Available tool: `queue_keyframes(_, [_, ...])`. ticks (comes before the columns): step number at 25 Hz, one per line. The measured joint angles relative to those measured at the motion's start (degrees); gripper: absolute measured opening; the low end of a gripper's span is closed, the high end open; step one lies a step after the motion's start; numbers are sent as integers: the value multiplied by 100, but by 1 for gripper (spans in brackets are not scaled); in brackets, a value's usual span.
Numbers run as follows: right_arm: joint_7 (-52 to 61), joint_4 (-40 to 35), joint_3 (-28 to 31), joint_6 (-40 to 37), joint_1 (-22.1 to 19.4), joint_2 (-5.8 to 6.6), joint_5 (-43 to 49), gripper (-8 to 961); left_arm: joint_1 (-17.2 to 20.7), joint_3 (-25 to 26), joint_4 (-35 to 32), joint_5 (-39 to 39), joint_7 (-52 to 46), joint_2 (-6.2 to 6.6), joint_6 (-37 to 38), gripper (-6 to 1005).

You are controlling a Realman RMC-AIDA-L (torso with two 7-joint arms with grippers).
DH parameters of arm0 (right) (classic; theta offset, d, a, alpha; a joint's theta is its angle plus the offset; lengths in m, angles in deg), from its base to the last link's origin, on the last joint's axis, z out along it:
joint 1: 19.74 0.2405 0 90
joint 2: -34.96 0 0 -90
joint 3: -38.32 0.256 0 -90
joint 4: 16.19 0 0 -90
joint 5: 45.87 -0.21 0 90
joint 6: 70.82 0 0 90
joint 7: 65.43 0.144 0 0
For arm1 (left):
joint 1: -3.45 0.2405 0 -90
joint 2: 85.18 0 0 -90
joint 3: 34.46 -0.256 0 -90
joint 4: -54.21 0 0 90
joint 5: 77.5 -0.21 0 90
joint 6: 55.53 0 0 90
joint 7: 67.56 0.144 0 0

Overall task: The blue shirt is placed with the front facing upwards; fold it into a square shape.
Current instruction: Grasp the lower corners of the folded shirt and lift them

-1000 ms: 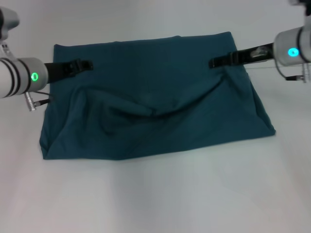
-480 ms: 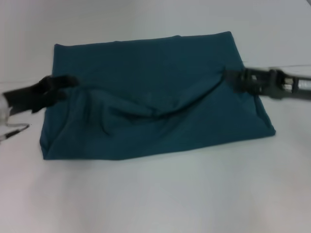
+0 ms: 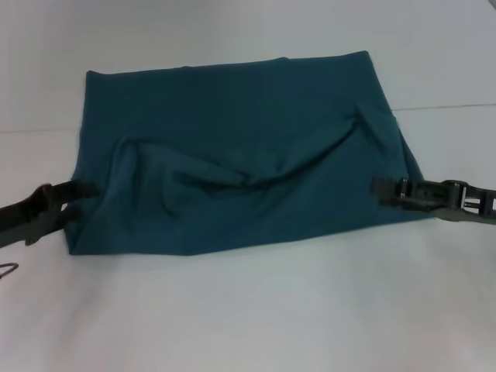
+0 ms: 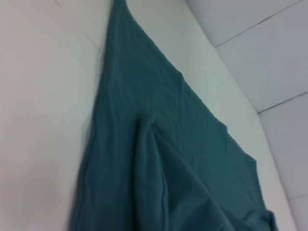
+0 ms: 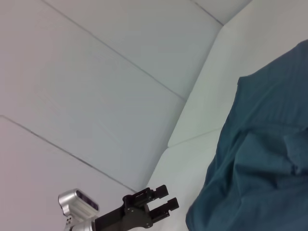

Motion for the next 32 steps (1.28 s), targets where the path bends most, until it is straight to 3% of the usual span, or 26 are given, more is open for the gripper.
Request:
queue_keyframes(10, [-220, 80, 47, 59, -9, 11, -6, 909, -15, -226, 180, -256, 1594, -36, -546, 613])
queue_keyframes(16, [-223, 84, 67, 80, -8, 42, -16, 907, -48, -680, 184, -407, 1653, -90, -853, 611])
queue_keyframes(26, [-224, 85, 227, 61, -85, 42, -12, 903, -33, -833, 185, -409, 1663, -117, -888, 603])
queue_keyframes(32, [-224, 85, 264, 30, -99, 39, -17, 900, -93, -1000, 43, -409, 1159, -135, -807, 598])
